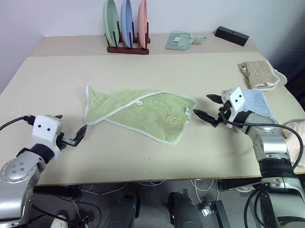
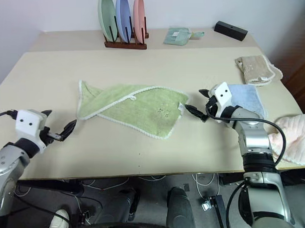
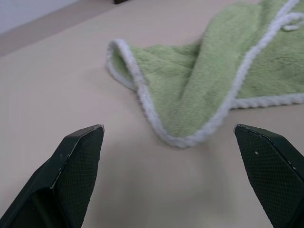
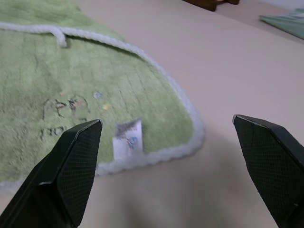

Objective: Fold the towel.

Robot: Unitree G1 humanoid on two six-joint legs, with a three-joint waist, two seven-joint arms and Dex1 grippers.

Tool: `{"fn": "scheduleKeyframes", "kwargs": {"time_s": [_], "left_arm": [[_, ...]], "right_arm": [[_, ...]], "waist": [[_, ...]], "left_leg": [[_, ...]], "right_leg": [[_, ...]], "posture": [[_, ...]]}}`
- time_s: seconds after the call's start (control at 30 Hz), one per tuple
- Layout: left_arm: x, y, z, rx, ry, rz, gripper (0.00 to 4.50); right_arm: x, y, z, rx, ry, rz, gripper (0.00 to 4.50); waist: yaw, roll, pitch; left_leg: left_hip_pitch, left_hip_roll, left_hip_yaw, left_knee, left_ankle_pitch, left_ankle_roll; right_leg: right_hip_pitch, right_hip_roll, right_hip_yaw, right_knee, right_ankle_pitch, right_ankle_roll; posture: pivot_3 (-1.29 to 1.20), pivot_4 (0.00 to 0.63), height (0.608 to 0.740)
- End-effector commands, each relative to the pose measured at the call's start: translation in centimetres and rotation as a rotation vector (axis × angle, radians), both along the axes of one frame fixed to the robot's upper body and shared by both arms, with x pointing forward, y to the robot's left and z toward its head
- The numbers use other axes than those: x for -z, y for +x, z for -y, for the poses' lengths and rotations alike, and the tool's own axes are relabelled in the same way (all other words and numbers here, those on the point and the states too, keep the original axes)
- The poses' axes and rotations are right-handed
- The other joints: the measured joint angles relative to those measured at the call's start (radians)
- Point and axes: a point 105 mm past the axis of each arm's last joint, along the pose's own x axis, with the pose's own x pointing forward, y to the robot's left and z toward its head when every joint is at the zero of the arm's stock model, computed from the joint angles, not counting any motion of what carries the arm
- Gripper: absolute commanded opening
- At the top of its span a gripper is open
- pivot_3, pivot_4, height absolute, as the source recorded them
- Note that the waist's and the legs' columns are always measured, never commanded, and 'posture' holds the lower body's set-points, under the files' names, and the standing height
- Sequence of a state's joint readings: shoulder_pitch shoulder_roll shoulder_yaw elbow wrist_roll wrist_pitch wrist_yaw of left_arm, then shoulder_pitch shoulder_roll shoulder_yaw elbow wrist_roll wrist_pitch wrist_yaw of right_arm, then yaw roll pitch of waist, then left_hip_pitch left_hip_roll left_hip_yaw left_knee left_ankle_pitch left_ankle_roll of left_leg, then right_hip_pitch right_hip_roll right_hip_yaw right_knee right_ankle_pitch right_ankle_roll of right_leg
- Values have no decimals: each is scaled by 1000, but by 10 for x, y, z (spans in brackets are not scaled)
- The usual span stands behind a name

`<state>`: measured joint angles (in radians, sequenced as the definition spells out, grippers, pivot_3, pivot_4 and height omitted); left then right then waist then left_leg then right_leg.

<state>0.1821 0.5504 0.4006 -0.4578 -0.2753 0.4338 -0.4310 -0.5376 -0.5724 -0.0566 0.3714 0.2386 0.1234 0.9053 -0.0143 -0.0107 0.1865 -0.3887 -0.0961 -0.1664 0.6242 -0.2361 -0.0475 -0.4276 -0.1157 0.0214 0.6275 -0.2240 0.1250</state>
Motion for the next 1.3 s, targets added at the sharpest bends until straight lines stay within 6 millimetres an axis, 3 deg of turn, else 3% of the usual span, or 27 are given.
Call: {"fn": "scheduleKeyframes", "kwargs": {"time_s": [0.03,0.23,0.5,0.63,0.8,0.93,1.13,1.3], "left_arm": [[-13,-3,-2,-16,21,47,4487],[-14,-6,0,-30,7,57,4487],[-15,-4,7,-12,-10,68,4487],[-14,-8,47,205,-7,14,4487],[0,-12,64,314,207,-83,4487],[4,-1,61,309,340,-91,4487],[4,33,28,177,496,-71,4487],[19,52,16,197,558,-125,4487]], "right_arm": [[-19,4,-9,-25,-1,63,4500],[-28,9,-17,-46,-5,75,4500],[-25,5,-16,-48,-12,65,4500],[-22,5,-21,-60,27,27,4500],[-22,1,-25,-74,23,16,4500],[-22,0,-25,-66,13,19,4500],[-14,-5,-23,-38,-7,25,4500],[-14,-6,-19,-8,-7,39,4500]], "waist": [[1,0,0],[1,0,0],[1,0,0],[2,0,0],[-2,0,0],[1,0,0],[2,0,0],[-1,0,0]], "left_leg": [[0,0,0,0,0,0],[0,0,0,0,0,0],[0,0,0,0,0,0],[0,0,0,0,0,0],[0,0,0,-1,0,0],[0,0,0,-1,0,0],[0,0,0,-1,0,0],[0,0,0,-1,0,0]], "right_leg": [[0,0,0,0,0,0],[0,0,0,0,0,0],[0,0,0,0,0,0],[0,0,0,0,0,0],[0,0,0,0,0,0],[0,0,0,0,0,0],[0,0,0,0,0,0],[-1,0,0,0,0,0]], "posture": [[0,150,737],[0,150,737],[0,150,737],[0,150,737],[0,150,737],[0,150,737],[0,150,737],[0,150,737]]}}
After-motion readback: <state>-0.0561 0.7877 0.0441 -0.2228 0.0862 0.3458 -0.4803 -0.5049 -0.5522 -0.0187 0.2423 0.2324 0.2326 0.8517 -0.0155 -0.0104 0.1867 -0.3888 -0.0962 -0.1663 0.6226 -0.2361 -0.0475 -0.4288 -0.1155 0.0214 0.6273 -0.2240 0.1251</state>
